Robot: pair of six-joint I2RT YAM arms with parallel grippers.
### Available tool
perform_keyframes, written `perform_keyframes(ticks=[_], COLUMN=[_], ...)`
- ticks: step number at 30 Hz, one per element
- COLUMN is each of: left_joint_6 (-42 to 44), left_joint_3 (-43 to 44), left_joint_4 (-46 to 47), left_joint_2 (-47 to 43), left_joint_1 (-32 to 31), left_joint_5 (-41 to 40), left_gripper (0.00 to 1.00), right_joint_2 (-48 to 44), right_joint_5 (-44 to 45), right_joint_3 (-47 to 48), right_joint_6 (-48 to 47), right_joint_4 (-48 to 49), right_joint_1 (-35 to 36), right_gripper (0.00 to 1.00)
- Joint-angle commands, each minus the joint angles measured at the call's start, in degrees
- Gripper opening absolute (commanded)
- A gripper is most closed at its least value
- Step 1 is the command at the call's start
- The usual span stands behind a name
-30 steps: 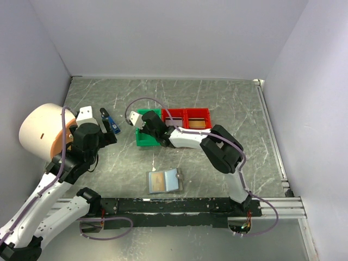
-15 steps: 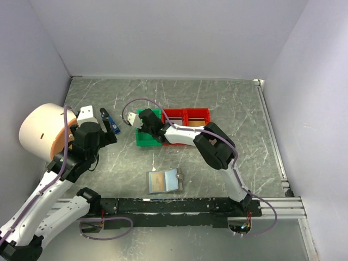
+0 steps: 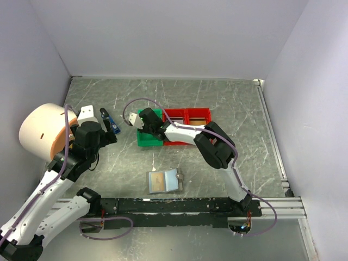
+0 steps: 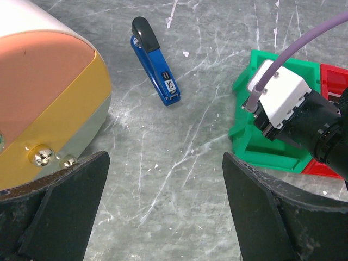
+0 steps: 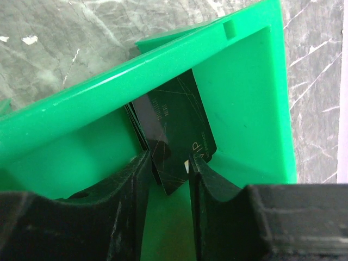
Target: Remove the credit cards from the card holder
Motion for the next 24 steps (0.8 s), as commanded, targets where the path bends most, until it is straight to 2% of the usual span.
perform_keyframes(ticks=[1, 6, 15, 20, 24], left_joint_6=[0.7, 0.9, 0.9, 0.8, 0.6], left_joint_3=[0.4, 0.5, 0.6, 0.6, 0.5], left_joint_4=[0.0, 0.0, -0.1, -0.2, -0.2], left_joint_2=[-0.2, -0.1, 0.6, 0.3, 0.0], left_joint_1=[0.8, 0.9, 1.0, 1.0, 1.0], left_joint_5=[0.5, 1.2, 1.5, 1.2, 0.9], left_gripper=[0.97, 0.97, 0.97, 0.97, 0.97], right_joint_2=[-1.0, -1.2, -2.5, -3.5, -7.7], right_joint_5=[2.3, 2.4, 8.6, 5.2, 2.6], right_joint_3=[1.6, 2.5, 1.3, 4.3, 1.2], right_joint_6=[0.3, 1.6, 4.2, 11.8, 21.1], right_joint_4=[-3.5, -4.1, 2.2, -1.2, 1.3], right_joint_1=[-0.9, -0.8, -0.8, -0.8, -0.8], right_gripper=[0.35, 0.36, 0.36, 0.33, 0.32])
